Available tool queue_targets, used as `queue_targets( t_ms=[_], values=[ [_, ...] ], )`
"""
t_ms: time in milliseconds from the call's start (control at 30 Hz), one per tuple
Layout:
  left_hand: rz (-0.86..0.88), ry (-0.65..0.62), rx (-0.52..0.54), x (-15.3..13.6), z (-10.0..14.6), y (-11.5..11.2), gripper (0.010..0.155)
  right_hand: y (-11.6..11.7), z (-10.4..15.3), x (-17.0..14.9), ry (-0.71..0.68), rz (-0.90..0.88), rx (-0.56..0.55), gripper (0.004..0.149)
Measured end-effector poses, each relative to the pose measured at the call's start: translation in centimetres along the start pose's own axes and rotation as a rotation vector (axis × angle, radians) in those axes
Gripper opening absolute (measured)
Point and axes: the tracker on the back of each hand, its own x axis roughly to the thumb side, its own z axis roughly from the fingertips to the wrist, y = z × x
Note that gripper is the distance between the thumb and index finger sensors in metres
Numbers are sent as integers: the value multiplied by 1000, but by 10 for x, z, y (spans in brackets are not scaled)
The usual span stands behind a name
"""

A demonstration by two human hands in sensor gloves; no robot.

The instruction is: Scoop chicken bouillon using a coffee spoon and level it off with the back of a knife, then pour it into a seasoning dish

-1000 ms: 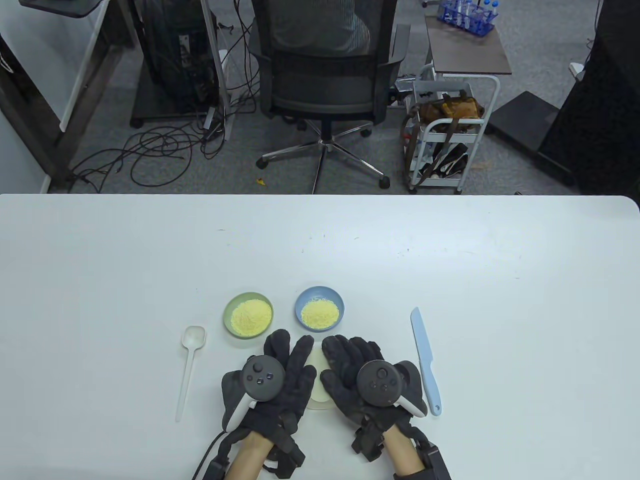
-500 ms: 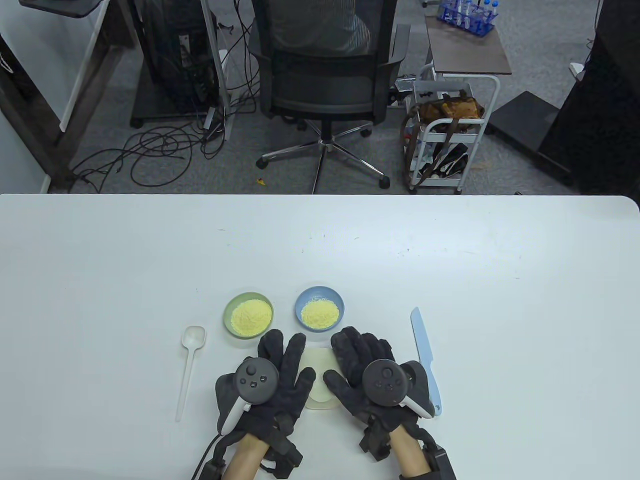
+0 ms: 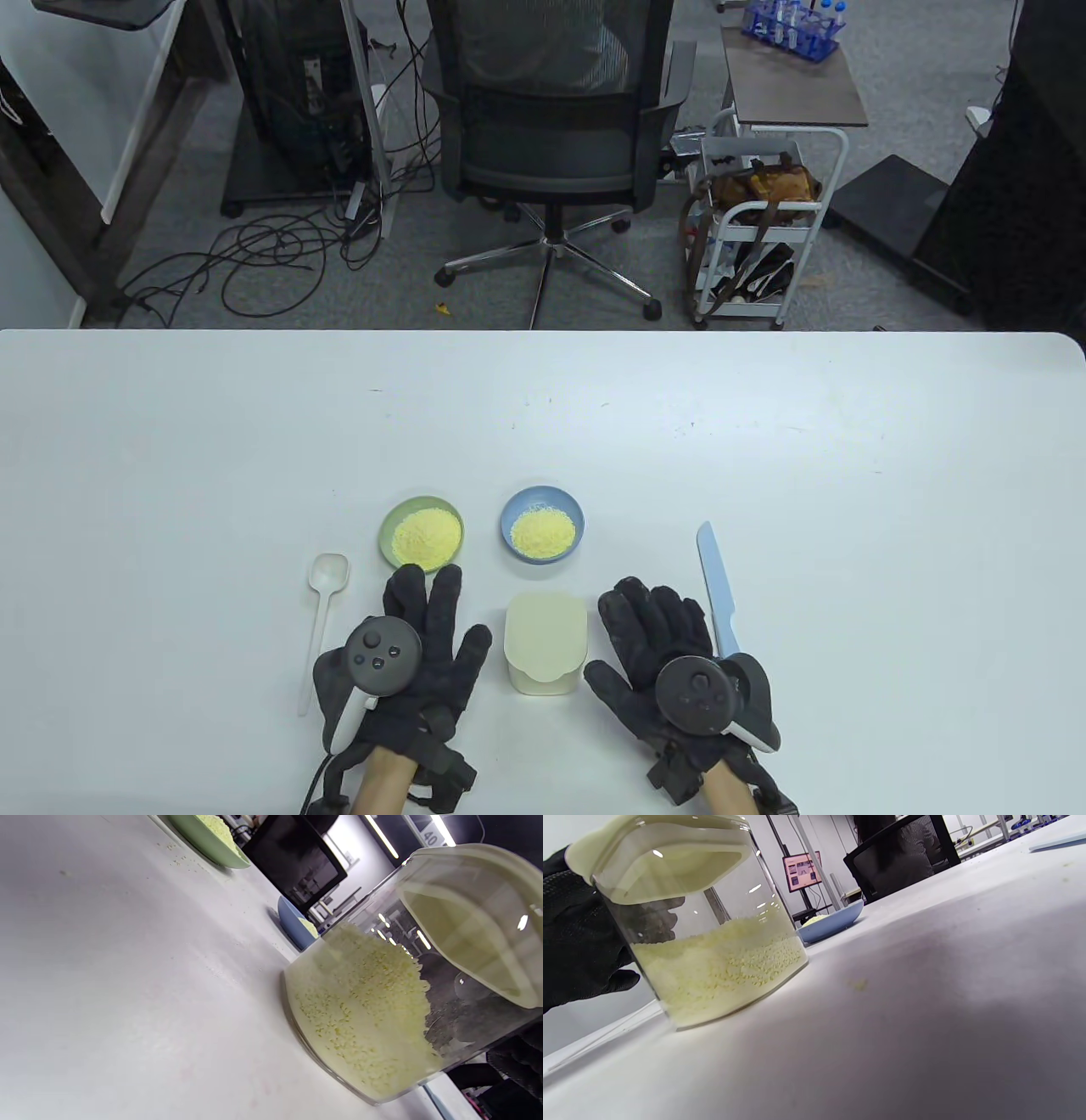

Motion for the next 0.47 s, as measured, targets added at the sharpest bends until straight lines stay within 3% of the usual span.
queue_targets(
  t_ms=[167,467],
  values=[
    [18,13,-7,-2,-2,-1,88,-4,8,0,-18,18,-52,74],
    [5,5,-16,2,-1,-2,87,-3,8,2,-21,47,-31,73]
  ],
)
